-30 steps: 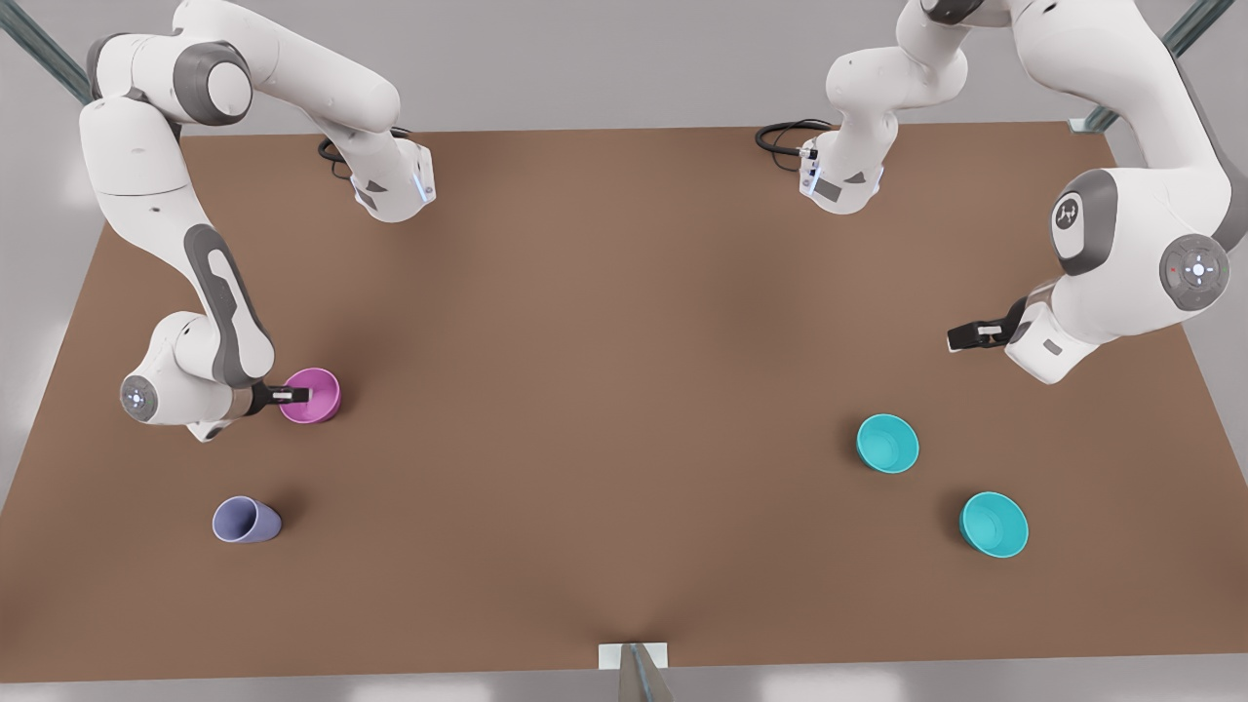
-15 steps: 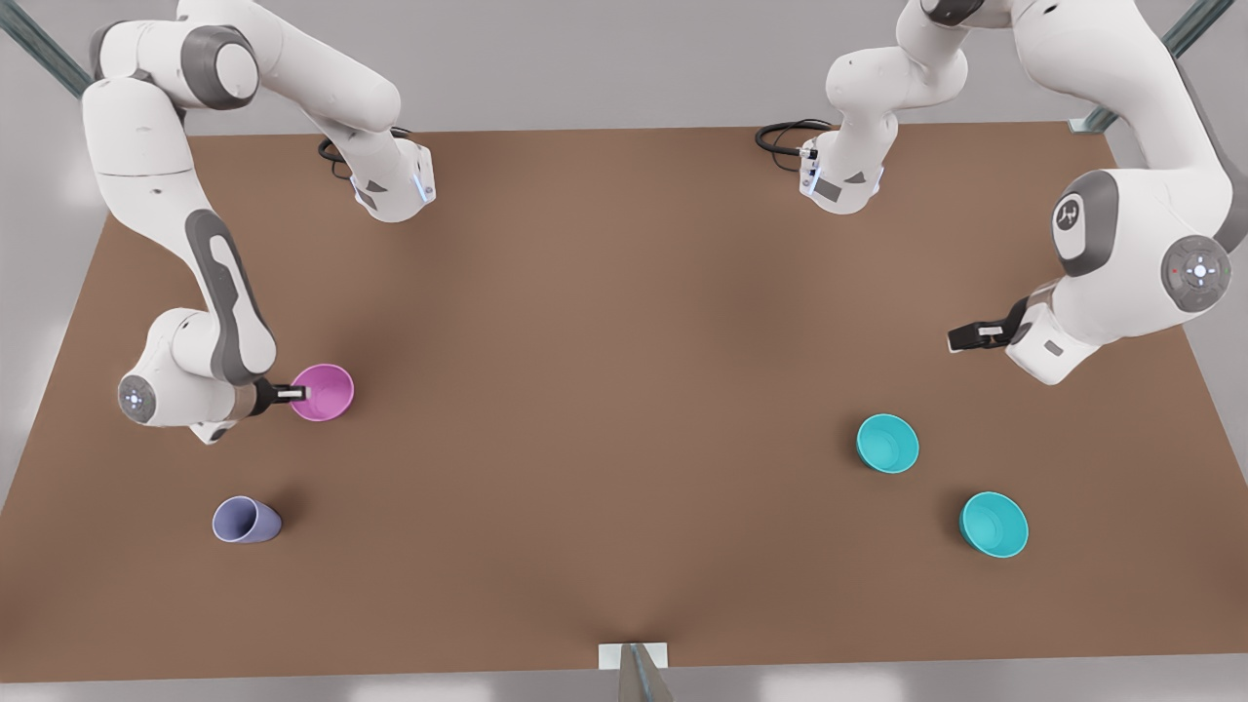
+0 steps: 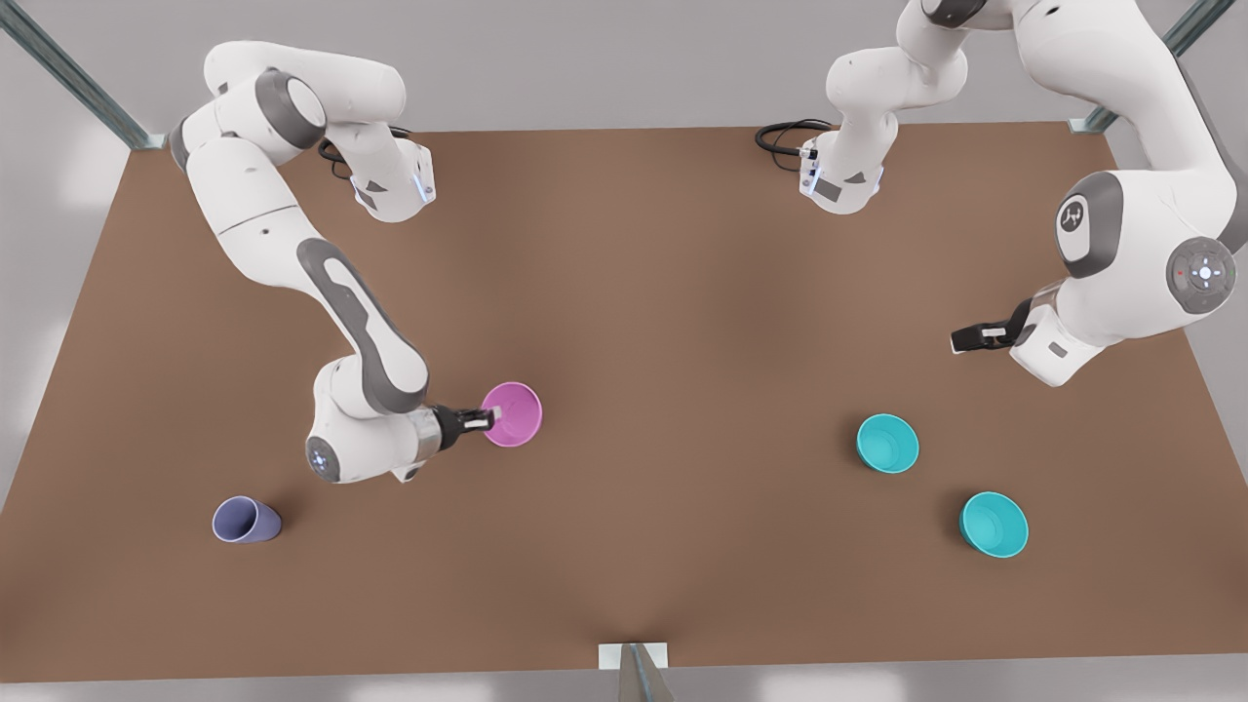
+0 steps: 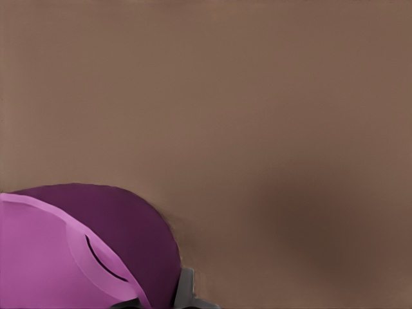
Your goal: Stack the blue bowl on the pink bowl
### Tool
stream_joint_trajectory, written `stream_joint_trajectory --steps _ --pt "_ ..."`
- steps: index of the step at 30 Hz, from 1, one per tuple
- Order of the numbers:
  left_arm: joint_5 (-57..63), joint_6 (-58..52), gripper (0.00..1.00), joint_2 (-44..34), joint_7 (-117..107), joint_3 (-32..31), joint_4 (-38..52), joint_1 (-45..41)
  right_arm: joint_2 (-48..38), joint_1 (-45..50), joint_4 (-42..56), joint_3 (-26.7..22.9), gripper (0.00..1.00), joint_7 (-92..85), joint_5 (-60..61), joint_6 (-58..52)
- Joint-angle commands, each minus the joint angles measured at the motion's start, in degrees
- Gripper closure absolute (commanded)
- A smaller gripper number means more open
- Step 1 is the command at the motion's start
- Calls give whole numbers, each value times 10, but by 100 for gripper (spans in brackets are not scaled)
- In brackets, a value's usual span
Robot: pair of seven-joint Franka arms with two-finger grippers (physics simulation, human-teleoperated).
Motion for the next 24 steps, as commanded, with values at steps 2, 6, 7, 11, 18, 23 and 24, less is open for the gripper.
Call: stream_joint_trajectory --steps 2,6,7,11,18,23,24 --pt "0 -2 0 -1 -2 0 1 -1 36 43 61 -2 79 345 12 -1" --pt "0 -5 0 -1 -3 0 1 -1 54 96 87 -2 79 342 8 65" --pt "0 -6 0 -1 -3 0 1 -1 61 108 93 -3 79 338 7 80" --pt "0 -6 0 -1 -4 0 0 -2 96 170 129 -35 79 332 1 147" --pt "-3 -21 0 -3 -12 -4 15 -3 119 211 162 -65 79 330 0 157" --pt "0 -31 0 0 -7 -4 26 -3 138 214 169 -66 79 328 0 181" --pt "0 -31 0 0 -4 -4 26 -3 139 217 169 -66 79 327 0 182"
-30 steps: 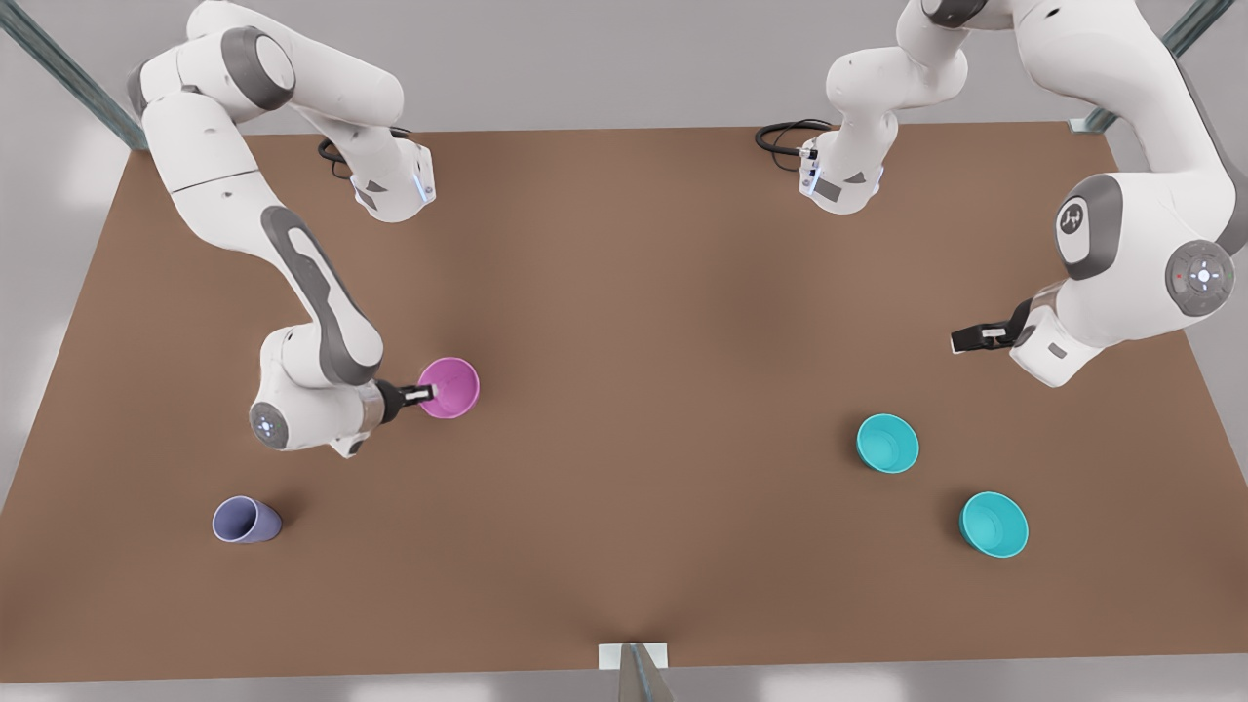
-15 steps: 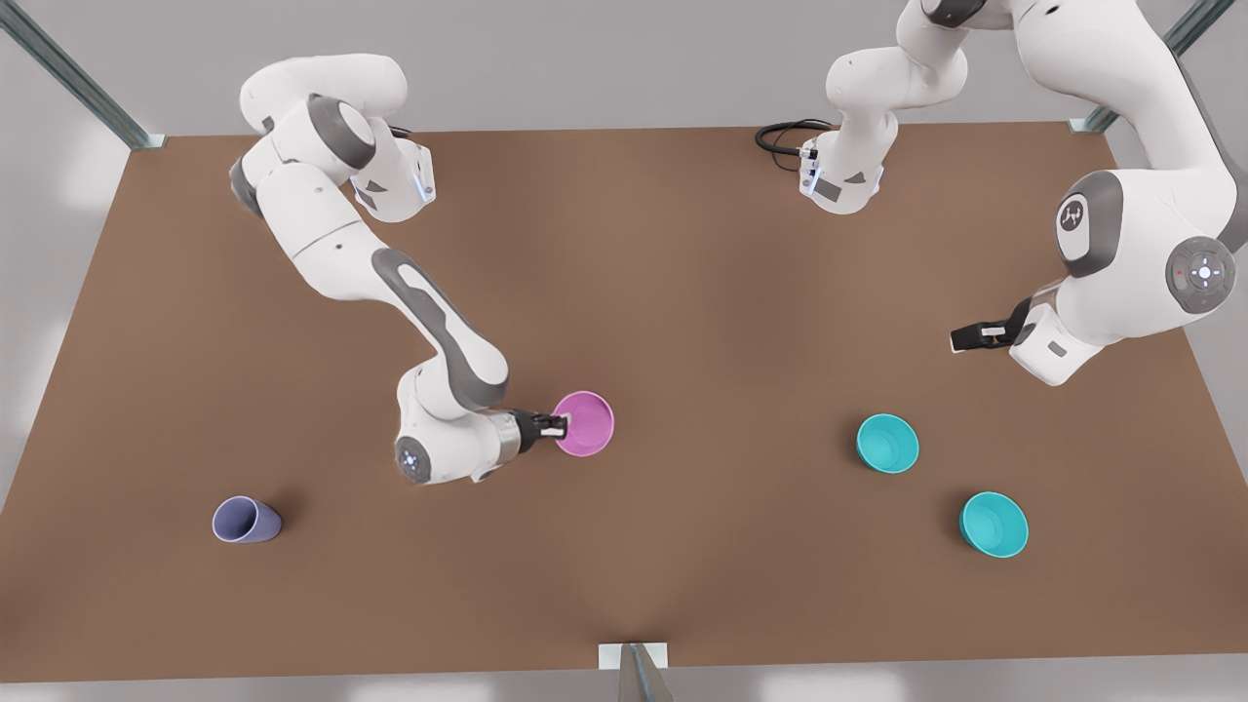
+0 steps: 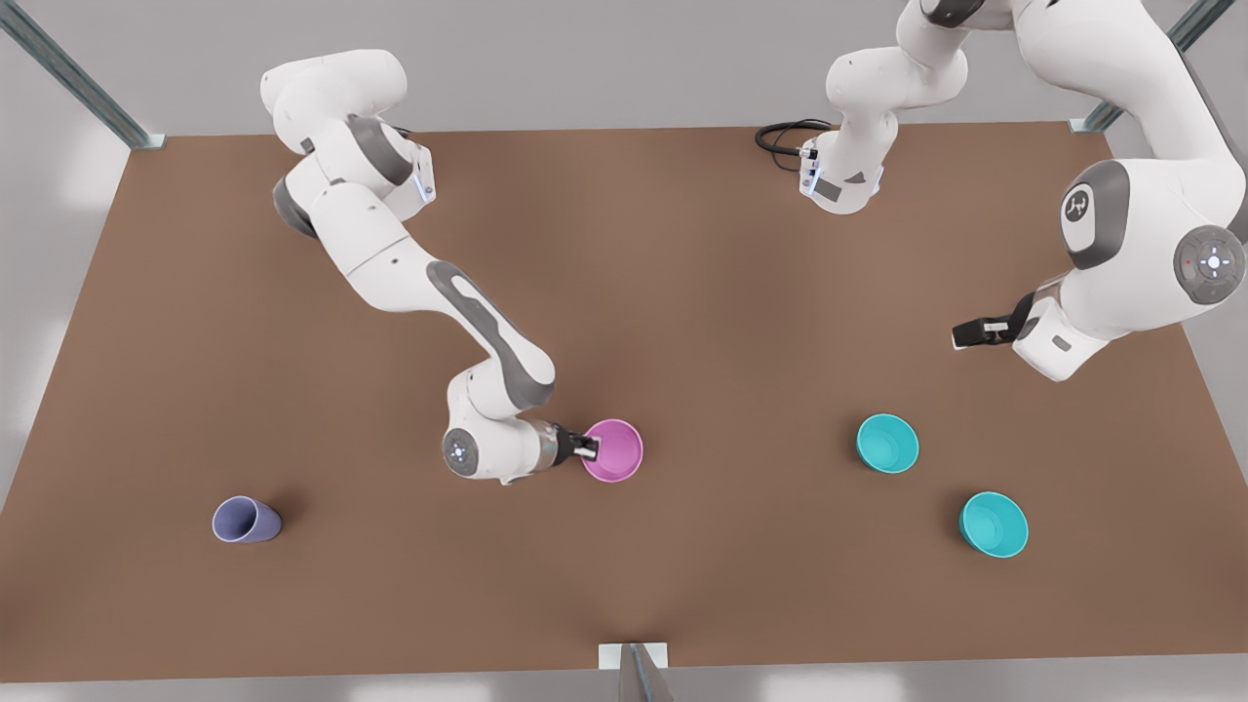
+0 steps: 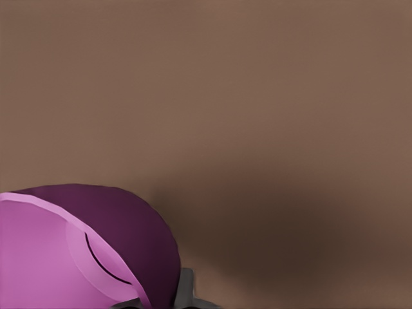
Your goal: Stack the blue bowl on the pink bowl
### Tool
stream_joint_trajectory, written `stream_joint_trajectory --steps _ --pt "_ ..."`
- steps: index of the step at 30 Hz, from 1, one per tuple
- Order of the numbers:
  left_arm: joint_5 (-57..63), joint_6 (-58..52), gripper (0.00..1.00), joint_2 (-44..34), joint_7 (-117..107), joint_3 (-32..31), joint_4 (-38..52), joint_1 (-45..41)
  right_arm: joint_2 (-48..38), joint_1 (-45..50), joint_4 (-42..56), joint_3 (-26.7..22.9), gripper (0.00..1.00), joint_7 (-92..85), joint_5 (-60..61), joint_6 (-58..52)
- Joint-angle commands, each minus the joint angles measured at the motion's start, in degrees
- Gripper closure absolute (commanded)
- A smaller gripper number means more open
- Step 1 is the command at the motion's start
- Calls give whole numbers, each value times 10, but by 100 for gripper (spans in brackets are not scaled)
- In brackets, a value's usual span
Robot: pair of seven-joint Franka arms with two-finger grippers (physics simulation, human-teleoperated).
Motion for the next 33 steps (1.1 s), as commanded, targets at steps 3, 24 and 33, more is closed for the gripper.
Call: stream_joint_trajectory --steps 3,24,33 --pt "1 -6 0 2 0 0 1 0 0 2 4 0 16 88 -4 19" --pt "-46 195 0 148 78 62 -15 29 -498 -228 -66 -44 0 -393 -301 -567" --pt "-106 428 0 249 227 63 -109 44 -493 -219 -78 -64 0 -390 -299 -566"
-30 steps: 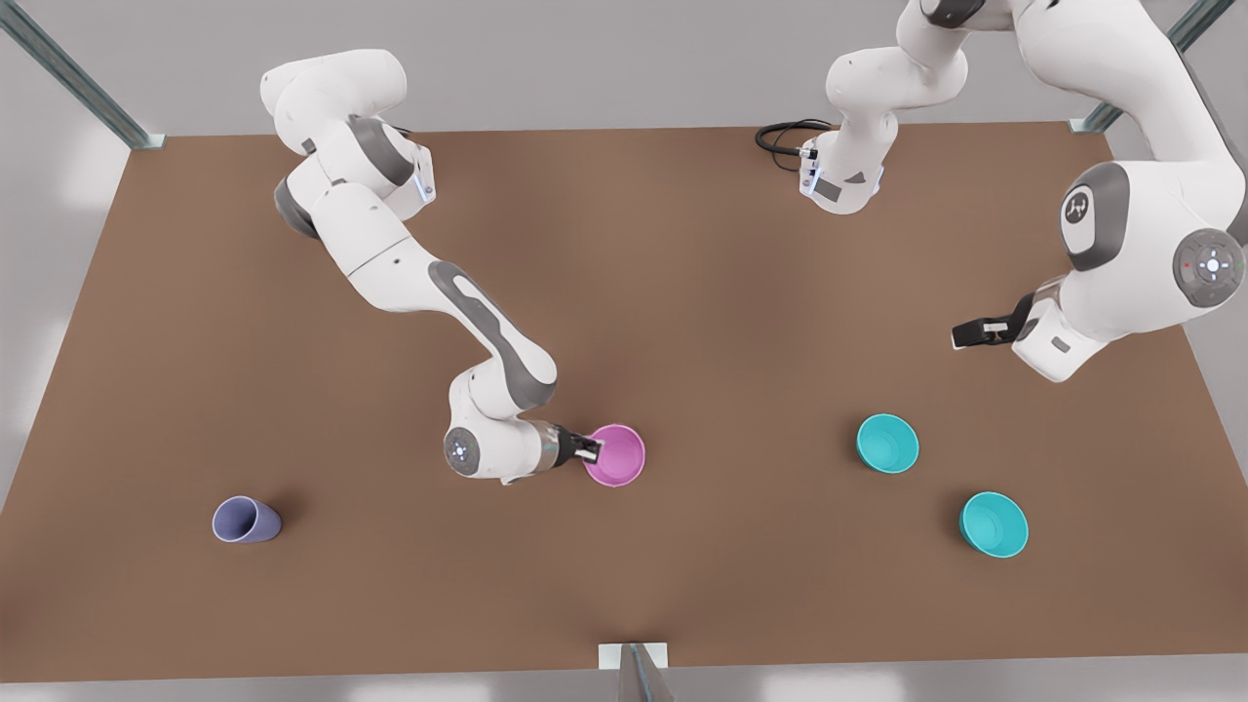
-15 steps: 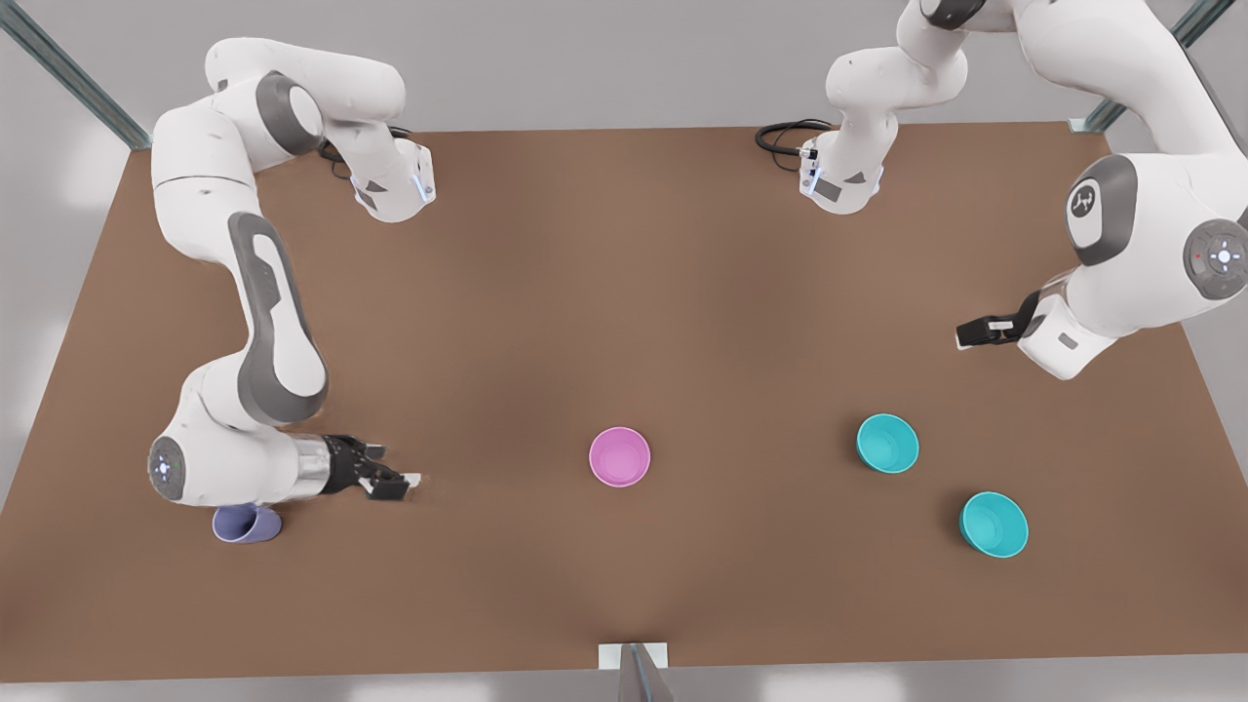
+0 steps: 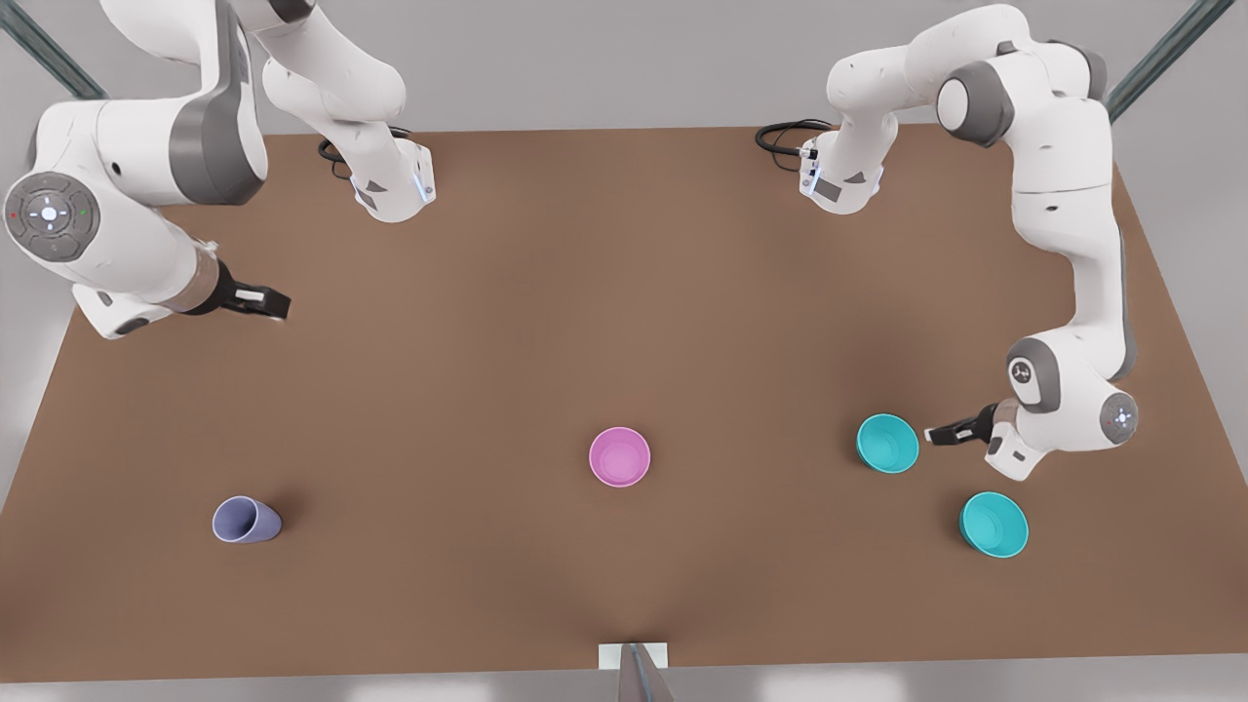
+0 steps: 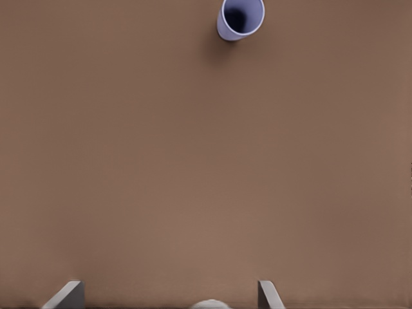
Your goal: Stack the blue bowl on the pink bowl
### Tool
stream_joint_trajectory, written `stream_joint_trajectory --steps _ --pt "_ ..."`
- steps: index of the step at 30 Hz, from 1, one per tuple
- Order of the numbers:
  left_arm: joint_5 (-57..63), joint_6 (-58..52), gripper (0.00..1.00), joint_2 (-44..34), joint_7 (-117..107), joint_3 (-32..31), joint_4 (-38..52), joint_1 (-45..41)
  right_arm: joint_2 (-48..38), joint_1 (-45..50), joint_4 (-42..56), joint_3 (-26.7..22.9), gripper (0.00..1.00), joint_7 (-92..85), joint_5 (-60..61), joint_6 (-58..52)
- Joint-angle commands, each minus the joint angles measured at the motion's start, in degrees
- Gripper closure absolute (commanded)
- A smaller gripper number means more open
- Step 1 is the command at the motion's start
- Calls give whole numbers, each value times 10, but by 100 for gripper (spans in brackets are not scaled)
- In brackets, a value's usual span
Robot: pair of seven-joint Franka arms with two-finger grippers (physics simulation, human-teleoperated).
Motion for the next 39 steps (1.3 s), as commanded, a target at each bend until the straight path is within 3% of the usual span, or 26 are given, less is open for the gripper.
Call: stream_joint_trajectory --steps 1,13,15,22,24,26,31,35,39 --pt "-8 98 0 2 200 0 -7 -1 -1 0 -2 0 0 -173 -4 -21" --pt "-32 81 0 18 175 0 -21 -42 2 -2 -8 -1 0 -173 -1 -22" --pt "-36 83 23 21 175 -1 -20 -42 2 -3 -8 -1 0 -173 -1 -22" --pt "-40 88 36 33 177 -3 -20 -42 6 -3 -12 0 0 -173 -2 -20" --pt "-39 88 43 33 178 -3 -20 -42 25 -9 -8 -2 0 -173 -4 -16" --pt "-39 88 57 33 178 -3 -20 -42 26 -13 -3 -1 0 -173 -4 -11" --pt "-39 89 60 38 180 -3 -20 -42 47 -21 40 0 0 -176 -9 -37" --pt "-40 88 79 38 175 -3 -20 -42 47 -24 41 0 0 -176 -9 -38" --pt "-39 83 79 31 140 -4 -17 -42 48 -18 41 1 0 -176 -6 -42"
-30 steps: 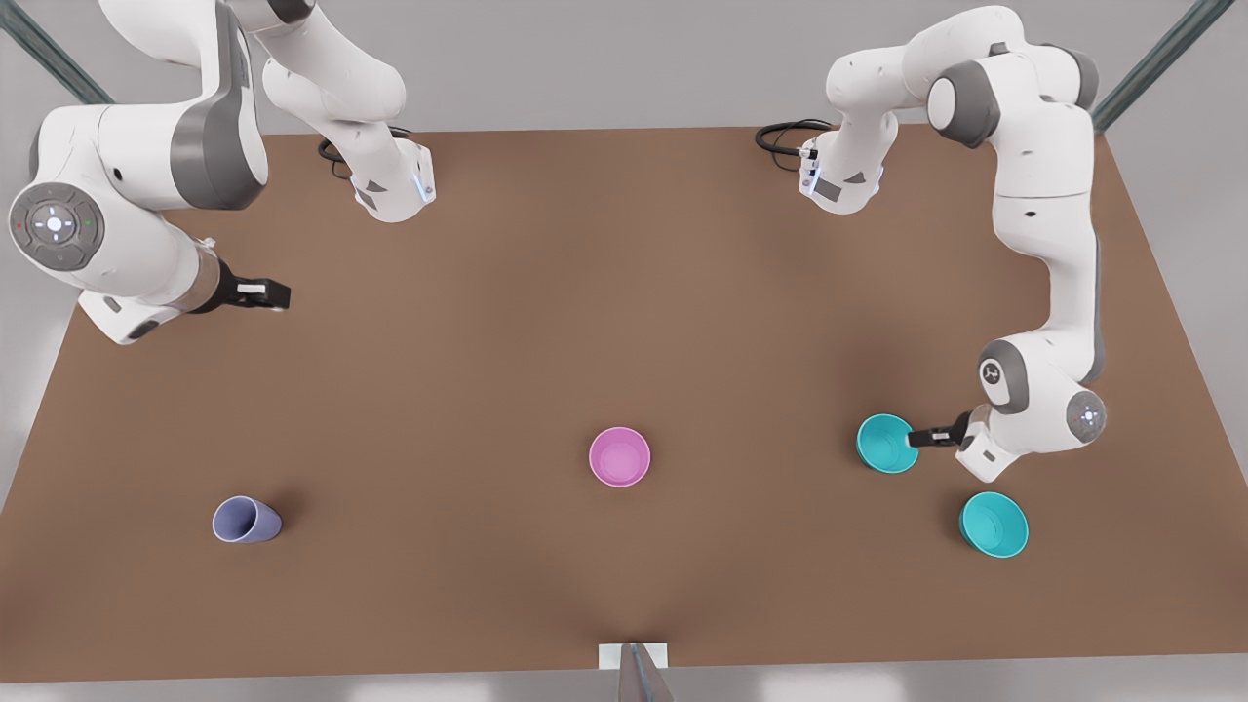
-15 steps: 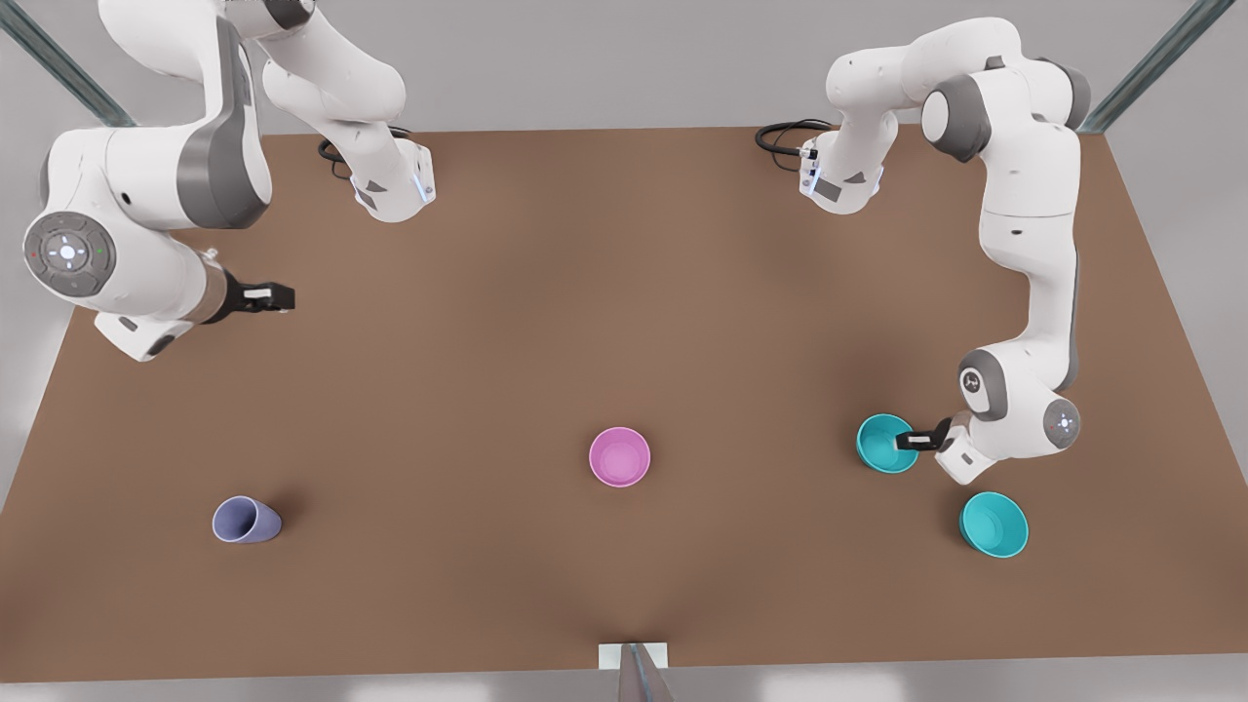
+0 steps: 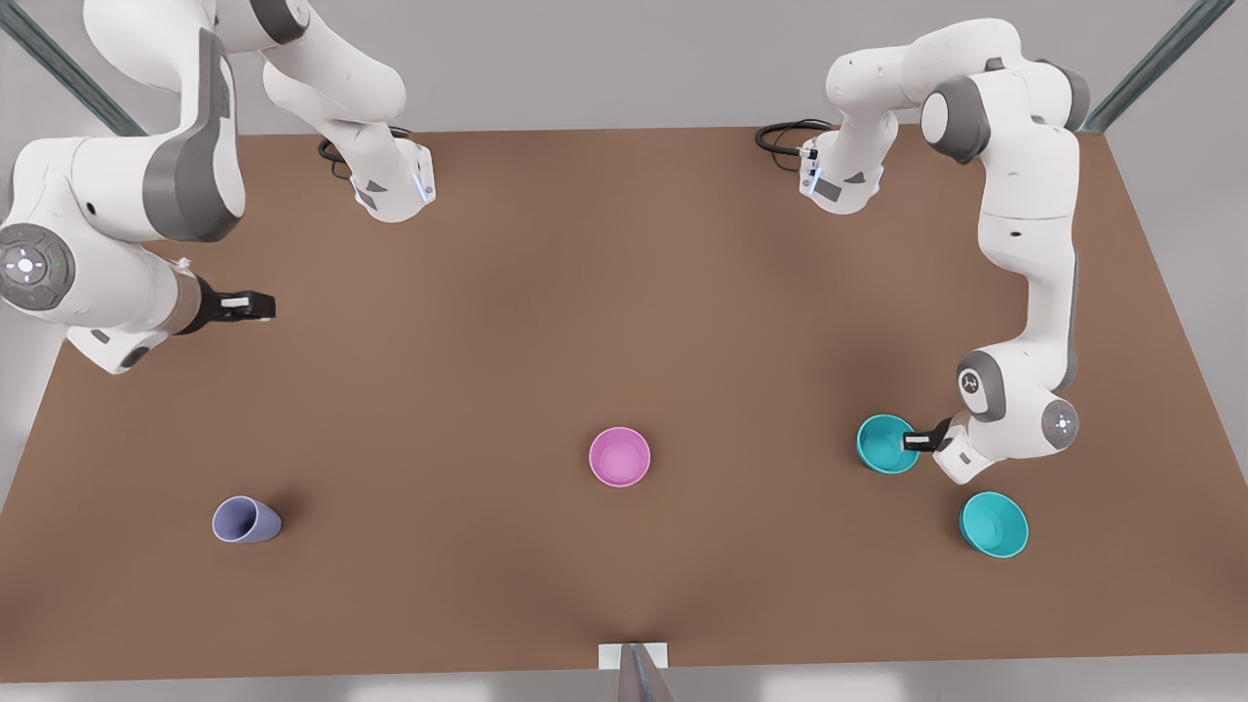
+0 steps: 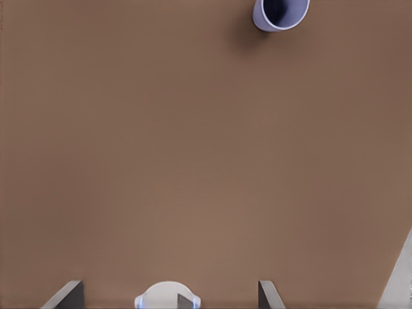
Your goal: Stack the blue bowl on the pink bowl
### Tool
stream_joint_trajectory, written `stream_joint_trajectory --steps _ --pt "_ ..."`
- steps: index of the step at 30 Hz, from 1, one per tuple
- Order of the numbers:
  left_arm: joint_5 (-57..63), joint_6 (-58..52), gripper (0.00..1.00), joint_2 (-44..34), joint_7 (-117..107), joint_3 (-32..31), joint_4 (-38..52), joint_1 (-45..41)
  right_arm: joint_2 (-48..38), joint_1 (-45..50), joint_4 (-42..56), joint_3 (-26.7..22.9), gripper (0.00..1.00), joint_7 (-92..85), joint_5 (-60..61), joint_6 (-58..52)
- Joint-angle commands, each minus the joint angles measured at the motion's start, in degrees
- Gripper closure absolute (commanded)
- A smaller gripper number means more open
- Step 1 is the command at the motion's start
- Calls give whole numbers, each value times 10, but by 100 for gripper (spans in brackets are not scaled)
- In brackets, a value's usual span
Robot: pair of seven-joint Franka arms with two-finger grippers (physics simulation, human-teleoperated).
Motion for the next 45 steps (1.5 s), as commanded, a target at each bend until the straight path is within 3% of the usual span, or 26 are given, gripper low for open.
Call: stream_joint_trajectory --steps 1,6,12,18,20,27,45 --pt "-2 -7 79 -8 -29 0 3 -1 0 1 0 1 0 -21 0 -5" --pt "-3 -16 79 -15 -135 -6 27 -31 -1 1 1 1 0 -21 3 -6" --pt "-3 -68 79 -10 -431 -8 141 -221 -1 1 1 1 0 -21 5 -6" --pt "-4 -58 79 93 -635 -15 302 -331 0 1 1 1 0 -21 5 -6" --pt "-4 -57 79 116 -676 -16 339 -343 0 1 1 1 0 -21 5 -6" --pt "-5 -11 79 141 -704 -33 341 -356 0 1 1 1 0 -20 3 -5" --pt "-3 -59 79 140 -725 -52 326 -359 0 1 0 1 0 -20 0 -5"
